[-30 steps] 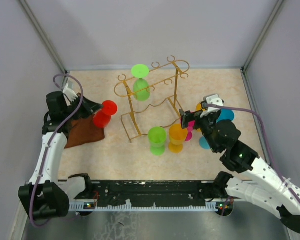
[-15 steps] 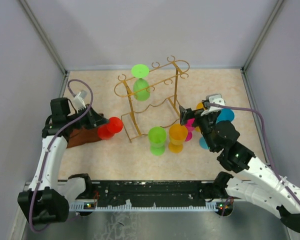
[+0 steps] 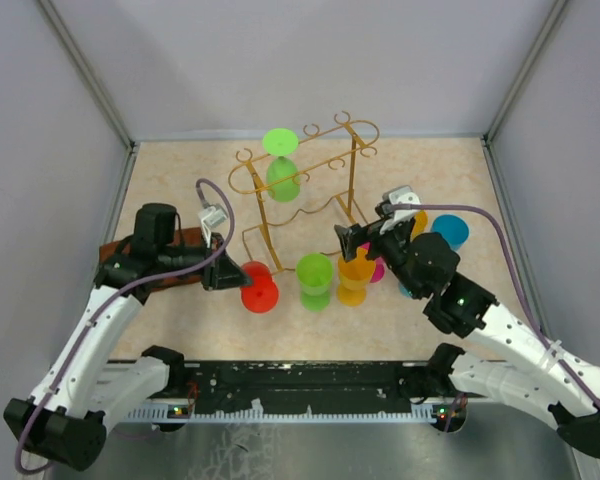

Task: Take the wine glass off the wine glass rack
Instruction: Place the wine glass at the center of the board.

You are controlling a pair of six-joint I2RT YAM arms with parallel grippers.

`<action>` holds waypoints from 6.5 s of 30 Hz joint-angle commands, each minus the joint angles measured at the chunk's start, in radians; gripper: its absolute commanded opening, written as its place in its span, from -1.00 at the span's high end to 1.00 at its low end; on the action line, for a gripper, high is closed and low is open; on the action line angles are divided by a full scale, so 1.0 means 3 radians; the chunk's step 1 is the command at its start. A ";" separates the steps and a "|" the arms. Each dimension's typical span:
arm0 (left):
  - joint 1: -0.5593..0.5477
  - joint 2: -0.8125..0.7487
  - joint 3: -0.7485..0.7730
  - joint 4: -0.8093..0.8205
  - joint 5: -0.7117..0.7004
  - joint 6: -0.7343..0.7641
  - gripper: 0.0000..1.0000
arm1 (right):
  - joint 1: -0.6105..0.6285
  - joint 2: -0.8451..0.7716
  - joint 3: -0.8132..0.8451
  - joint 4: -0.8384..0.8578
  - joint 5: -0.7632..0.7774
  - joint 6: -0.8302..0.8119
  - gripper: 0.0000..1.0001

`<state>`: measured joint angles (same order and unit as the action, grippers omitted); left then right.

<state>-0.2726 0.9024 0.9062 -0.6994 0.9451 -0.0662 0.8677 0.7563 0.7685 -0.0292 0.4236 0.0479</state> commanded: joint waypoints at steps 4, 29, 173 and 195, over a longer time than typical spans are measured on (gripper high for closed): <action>-0.0211 -0.0033 0.0326 -0.0139 0.0196 0.0277 1.00 | -0.0013 -0.0030 0.0309 -0.0055 -0.1618 0.0072 -0.98; -0.0214 -0.0609 -0.0110 0.1194 -0.0146 -0.0870 1.00 | 0.0487 0.1263 0.1193 -0.0392 -0.2972 0.0568 -0.20; -0.0524 -0.1409 -0.1463 0.3565 0.1168 -0.1145 1.00 | -0.0975 0.0684 0.0348 0.0889 -0.4058 0.2029 -0.64; -0.0525 -0.1537 -0.1434 0.3579 0.1201 -0.1131 1.00 | -0.0847 0.0798 -0.0052 0.2334 -0.5187 0.2631 -0.31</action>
<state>-0.4263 0.4461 0.4629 0.3588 1.3186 -0.4290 0.5873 1.0389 0.7563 0.5381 -1.0405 0.8158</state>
